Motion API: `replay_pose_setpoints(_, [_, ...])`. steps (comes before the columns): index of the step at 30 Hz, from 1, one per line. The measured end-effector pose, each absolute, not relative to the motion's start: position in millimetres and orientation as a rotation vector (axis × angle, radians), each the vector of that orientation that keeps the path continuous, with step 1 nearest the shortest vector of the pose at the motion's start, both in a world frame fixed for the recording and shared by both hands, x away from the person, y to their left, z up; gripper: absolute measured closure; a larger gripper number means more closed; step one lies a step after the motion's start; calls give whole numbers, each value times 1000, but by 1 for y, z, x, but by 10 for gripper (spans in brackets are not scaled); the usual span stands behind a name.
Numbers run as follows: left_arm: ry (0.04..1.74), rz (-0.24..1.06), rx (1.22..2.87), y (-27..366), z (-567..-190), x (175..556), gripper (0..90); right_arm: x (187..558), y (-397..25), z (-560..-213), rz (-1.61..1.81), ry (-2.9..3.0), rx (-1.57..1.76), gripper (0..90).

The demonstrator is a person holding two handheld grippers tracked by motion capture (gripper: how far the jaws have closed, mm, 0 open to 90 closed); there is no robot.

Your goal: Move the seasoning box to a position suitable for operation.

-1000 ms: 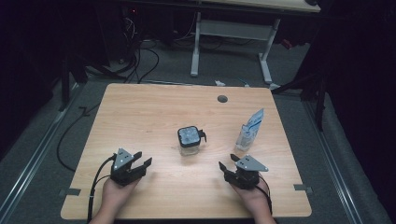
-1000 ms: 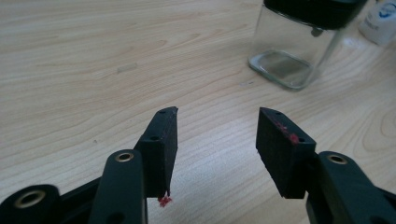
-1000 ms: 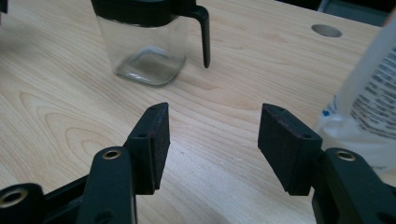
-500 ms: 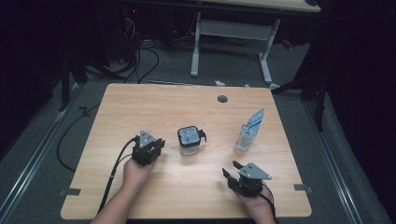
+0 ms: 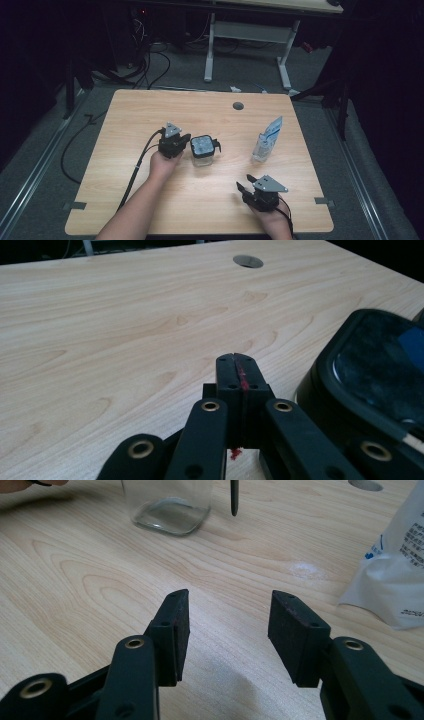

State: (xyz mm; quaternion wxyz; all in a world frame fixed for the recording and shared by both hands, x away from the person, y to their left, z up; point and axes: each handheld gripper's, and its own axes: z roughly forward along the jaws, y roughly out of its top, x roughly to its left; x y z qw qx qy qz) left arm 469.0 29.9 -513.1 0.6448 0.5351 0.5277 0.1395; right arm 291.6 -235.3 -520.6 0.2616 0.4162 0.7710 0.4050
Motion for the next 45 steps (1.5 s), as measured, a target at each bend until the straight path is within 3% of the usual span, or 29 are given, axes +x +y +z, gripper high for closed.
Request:
replay_pose_setpoints(34, [1061,270,1287,12,-510,373,900,300,-230,-526,1062,2078,1143,527])
replay_pose_setpoints(37, [1057,267,1280,18,-510,367,900,305,-227,-524,1059,2064,1160,590])
replay_pose_setpoints(42, [1074,295,1250,45,-505,365,900,324,-220,-518,1046,2027,1176,892])
replay_pose_setpoints(45, [1080,342,1253,65,-502,363,899,343,-211,-517,1040,2014,1202,900])
